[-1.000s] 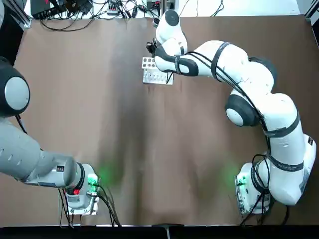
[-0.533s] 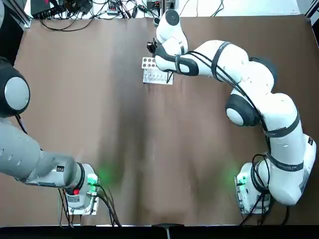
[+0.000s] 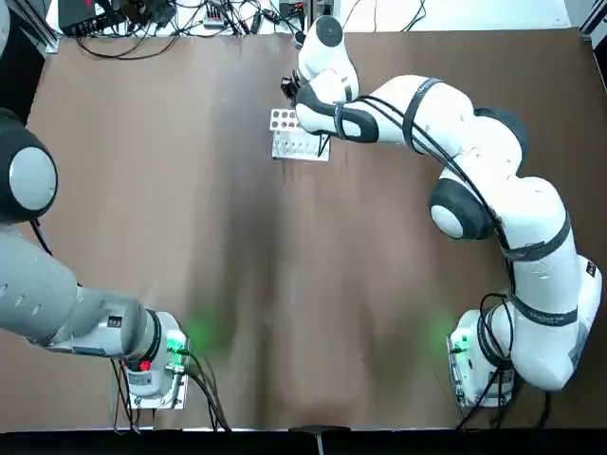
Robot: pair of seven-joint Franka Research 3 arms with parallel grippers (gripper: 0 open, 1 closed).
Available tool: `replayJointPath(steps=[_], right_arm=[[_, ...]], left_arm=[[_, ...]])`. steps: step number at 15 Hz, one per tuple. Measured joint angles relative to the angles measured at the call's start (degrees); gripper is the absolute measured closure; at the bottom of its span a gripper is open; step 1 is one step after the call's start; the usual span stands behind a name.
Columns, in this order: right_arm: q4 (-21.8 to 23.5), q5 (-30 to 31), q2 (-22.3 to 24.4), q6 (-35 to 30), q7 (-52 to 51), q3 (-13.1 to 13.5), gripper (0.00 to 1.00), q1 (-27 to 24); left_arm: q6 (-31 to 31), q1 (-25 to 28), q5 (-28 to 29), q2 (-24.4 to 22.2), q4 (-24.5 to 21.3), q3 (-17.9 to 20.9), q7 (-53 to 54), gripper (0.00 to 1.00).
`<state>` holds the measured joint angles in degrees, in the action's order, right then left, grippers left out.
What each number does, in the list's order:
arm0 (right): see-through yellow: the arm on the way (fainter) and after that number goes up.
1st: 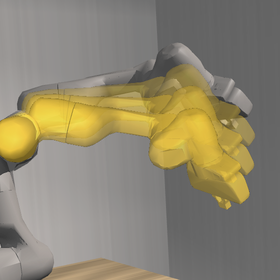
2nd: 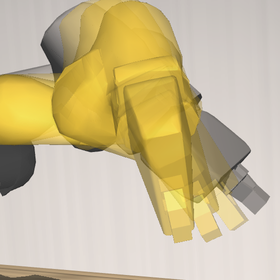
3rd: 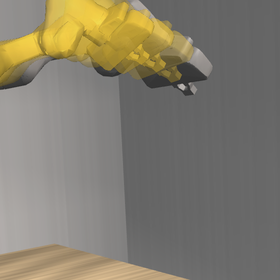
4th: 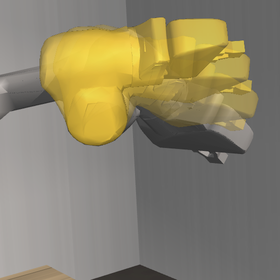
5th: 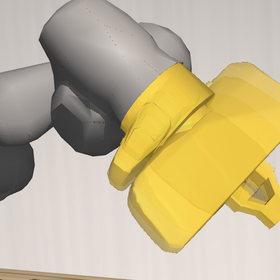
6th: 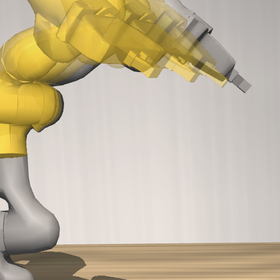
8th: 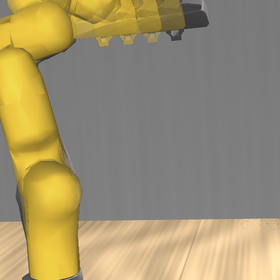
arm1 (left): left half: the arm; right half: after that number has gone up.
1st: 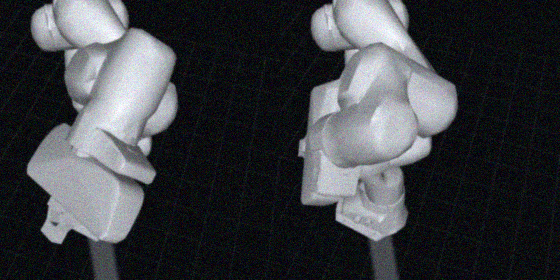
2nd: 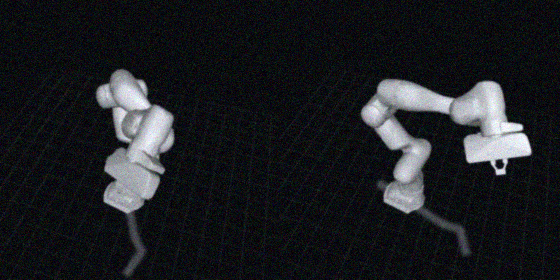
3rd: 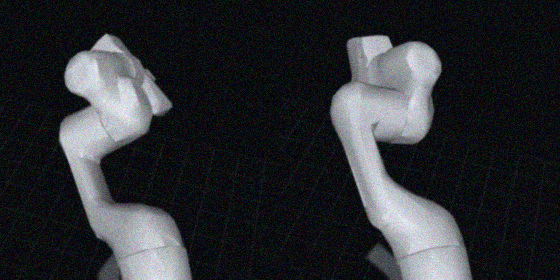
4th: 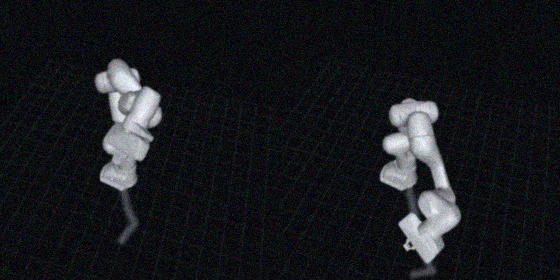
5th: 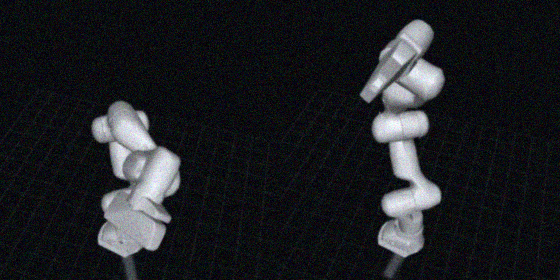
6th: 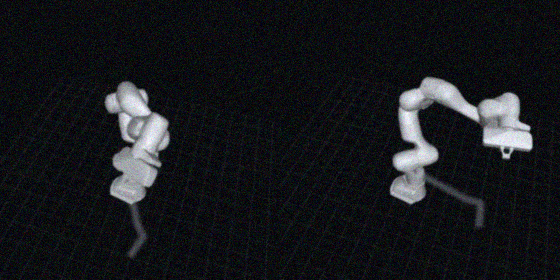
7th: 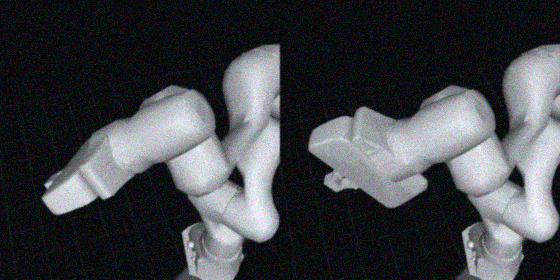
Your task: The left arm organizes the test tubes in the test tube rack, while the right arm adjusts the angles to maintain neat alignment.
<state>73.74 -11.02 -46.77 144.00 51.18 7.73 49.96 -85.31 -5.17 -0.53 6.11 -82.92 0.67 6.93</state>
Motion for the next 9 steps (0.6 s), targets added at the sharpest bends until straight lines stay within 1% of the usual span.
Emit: replayJointPath(steps=[4, 9], right_arm=[[-0.7, 0.0, 0.1, -2.0, 0.0, 0.1, 0.99, -0.3], [-0.8, 0.0, 0.1, -2.6, 0.0, 0.1, 0.99, -0.6]], left_arm=[[0.0, -0.1, 0.0, 0.0, 0.0, -0.4, 0.0, 0.00], [0.0, -0.1, 0.0, 0.0, 0.0, -0.4, 0.0, 0.00]])
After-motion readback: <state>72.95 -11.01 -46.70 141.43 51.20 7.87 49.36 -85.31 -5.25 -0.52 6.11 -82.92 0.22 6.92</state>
